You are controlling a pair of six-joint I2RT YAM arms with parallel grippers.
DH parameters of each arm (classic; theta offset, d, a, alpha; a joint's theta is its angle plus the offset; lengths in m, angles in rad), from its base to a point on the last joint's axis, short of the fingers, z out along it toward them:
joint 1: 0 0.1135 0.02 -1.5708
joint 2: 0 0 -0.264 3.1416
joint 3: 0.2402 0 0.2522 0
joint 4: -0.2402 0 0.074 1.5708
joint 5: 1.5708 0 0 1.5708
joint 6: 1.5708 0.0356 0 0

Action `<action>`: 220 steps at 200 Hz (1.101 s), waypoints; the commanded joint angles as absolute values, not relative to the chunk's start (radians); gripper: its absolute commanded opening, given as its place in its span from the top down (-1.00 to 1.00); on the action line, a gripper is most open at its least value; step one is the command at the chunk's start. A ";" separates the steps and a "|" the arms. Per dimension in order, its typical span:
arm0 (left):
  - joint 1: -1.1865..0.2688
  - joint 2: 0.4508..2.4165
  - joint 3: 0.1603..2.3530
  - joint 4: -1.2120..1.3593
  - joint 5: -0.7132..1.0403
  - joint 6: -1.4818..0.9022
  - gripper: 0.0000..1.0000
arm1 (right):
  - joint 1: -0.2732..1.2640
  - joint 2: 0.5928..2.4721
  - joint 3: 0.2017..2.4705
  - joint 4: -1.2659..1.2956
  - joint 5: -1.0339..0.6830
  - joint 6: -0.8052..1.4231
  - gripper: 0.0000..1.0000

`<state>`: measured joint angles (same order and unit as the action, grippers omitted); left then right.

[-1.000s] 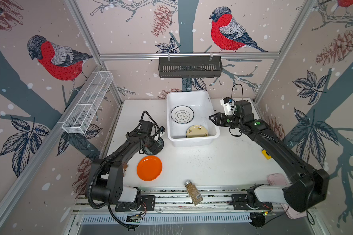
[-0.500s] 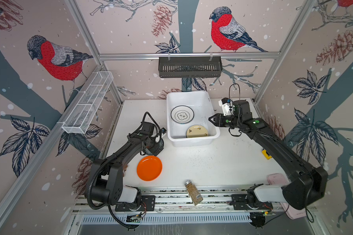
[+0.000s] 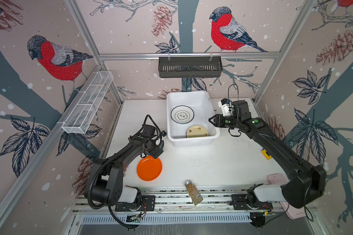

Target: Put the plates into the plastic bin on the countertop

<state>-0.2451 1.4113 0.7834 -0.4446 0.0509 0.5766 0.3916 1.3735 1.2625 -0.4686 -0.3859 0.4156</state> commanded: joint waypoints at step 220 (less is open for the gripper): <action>-0.226 1.451 0.739 -0.205 -0.061 0.615 -0.95 | 0.394 1.354 1.252 -0.430 -0.392 0.416 0.18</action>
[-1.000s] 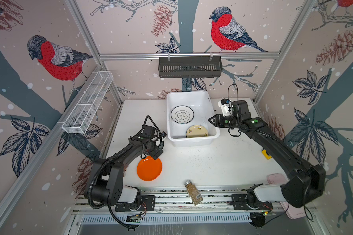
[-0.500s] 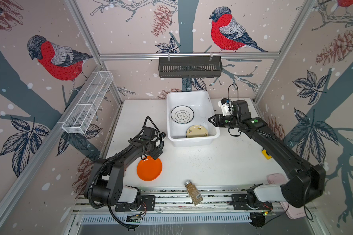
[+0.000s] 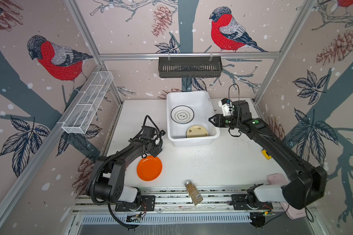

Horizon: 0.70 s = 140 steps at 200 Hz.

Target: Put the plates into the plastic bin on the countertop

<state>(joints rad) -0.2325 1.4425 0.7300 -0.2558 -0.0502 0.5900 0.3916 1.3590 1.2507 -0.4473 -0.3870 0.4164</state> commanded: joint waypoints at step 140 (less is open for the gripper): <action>-0.130 1.568 0.881 -0.232 0.039 0.543 -0.95 | 0.393 1.355 1.260 -0.423 -0.405 0.423 0.18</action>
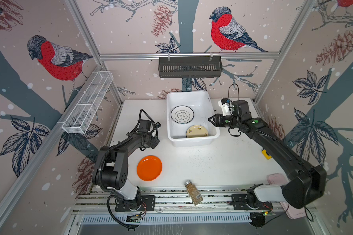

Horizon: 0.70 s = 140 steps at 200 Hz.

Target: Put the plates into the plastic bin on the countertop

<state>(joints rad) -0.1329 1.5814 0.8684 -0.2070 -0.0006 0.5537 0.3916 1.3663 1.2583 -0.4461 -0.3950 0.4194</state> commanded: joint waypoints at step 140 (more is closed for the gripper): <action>0.229 1.687 1.279 -0.739 0.456 0.311 -0.81 | 0.398 1.351 1.197 -0.325 -0.454 0.434 0.19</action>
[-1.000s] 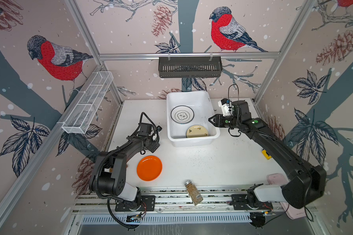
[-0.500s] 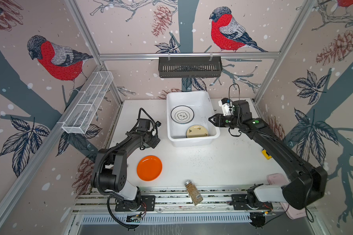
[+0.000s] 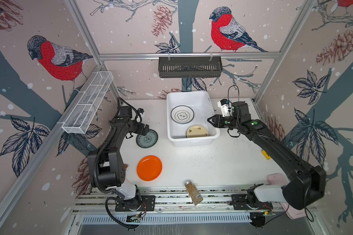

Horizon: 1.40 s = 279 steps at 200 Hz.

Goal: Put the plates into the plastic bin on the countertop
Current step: 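Close left gripper on the green plate rim and tilt it upright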

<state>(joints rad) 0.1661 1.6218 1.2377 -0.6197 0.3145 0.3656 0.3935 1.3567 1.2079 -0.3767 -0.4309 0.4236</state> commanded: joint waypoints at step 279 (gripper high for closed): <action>0.377 1.988 1.277 -0.674 0.597 0.313 0.33 | 0.399 1.361 1.141 -0.237 -0.556 0.458 0.21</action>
